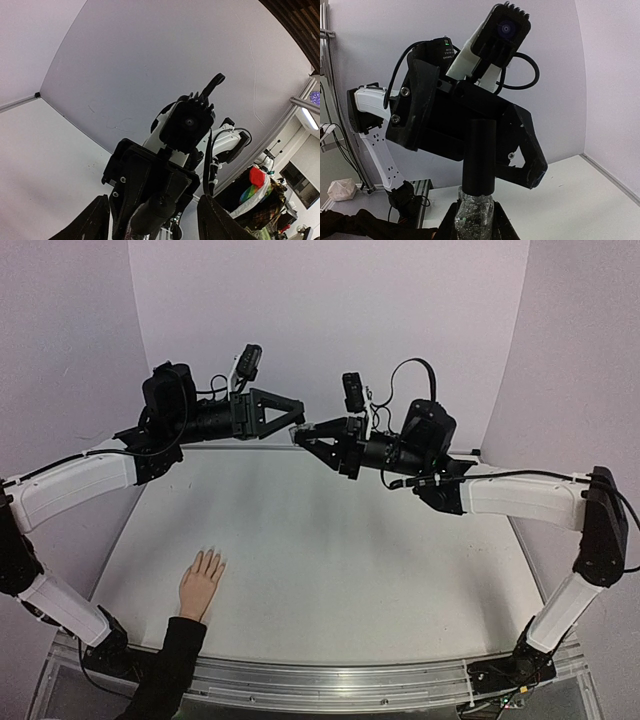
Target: Paint the nails
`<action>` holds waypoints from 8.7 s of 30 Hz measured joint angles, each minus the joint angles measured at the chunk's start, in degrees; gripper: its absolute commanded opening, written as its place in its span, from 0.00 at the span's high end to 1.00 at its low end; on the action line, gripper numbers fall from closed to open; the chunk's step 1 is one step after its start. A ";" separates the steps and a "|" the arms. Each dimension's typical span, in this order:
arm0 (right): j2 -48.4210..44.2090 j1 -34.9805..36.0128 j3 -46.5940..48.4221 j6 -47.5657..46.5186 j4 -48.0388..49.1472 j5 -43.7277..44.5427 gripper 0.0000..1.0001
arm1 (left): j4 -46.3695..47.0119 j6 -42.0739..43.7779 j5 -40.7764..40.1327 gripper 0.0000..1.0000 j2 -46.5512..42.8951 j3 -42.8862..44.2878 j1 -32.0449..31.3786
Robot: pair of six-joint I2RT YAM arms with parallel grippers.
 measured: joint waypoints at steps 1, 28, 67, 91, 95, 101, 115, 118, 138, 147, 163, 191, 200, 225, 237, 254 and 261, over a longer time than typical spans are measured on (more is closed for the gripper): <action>0.31 -0.09 0.22 0.61 0.19 -0.40 1.00 | 0.09 -0.08 0.33 0.46 0.00 0.00 0.00; 7.53 16.07 4.61 -29.37 4.64 72.82 1.00 | -27.68 15.03 -50.12 0.91 6.46 17.65 -13.22; 2.26 -1.44 3.12 7.29 2.81 -9.58 1.00 | -2.02 4.02 -4.82 0.94 -3.74 -1.32 -2.31; 3.00 11.13 1.27 -21.44 -4.45 49.54 1.00 | -19.58 13.12 -33.44 0.31 0.11 6.42 -7.84; 0.13 4.80 -1.02 -16.00 -4.66 29.34 1.00 | -14.79 11.09 -23.82 0.23 -2.51 1.77 -4.81; -0.46 -0.79 -1.00 -7.80 -3.11 6.04 1.00 | -7.45 6.89 -12.32 0.31 -3.65 -0.13 -1.86; -0.39 -0.96 0.65 1.44 1.05 -6.63 1.00 | -1.39 3.48 -2.03 0.61 -3.08 -0.13 -1.90; -0.09 -1.03 1.20 2.12 1.17 -6.68 1.00 | -1.36 3.52 -1.65 0.67 -3.07 -0.13 -1.90; 2.28 12.44 2.58 -13.97 -3.53 50.81 1.00 | -14.79 14.78 -34.28 0.94 -2.32 3.71 -7.57; 1.28 9.75 0.62 -17.75 -3.96 47.15 1.00 | -18.25 15.80 -34.12 0.24 -2.27 4.76 -8.69; -2.70 1.09 -1.91 -16.39 -12.46 7.27 1.00 | -40.35 14.77 -10.50 0.29 1.70 18.46 -0.96; 0.31 1.09 4.13 -16.03 -17.37 3.32 1.00 | -51.60 19.86 -9.27 0.74 4.79 23.26 -0.96; 0.53 1.09 4.33 -15.99 -17.56 5.53 1.00 | -51.95 20.75 -9.49 0.96 5.17 23.54 -0.91; 2.37 5.95 5.12 -19.24 -16.53 27.32 1.00 | -56.09 14.23 -22.80 1.00 6.32 27.02 -1.86; 2.47 6.36 5.12 -19.61 -16.24 28.95 1.00 | -56.10 12.87 -23.59 1.00 6.34 27.02 -1.97; 3.09 1.58 4.81 -11.50 -13.72 16.13 1.00 | -41.36 11.07 -20.02 0.25 -2.71 14.94 -0.96; 3.09 0.90 4.68 -3.10 -7.07 0.40 1.00 | -29.25 10.77 -13.00 0.38 -4.63 10.12 -0.94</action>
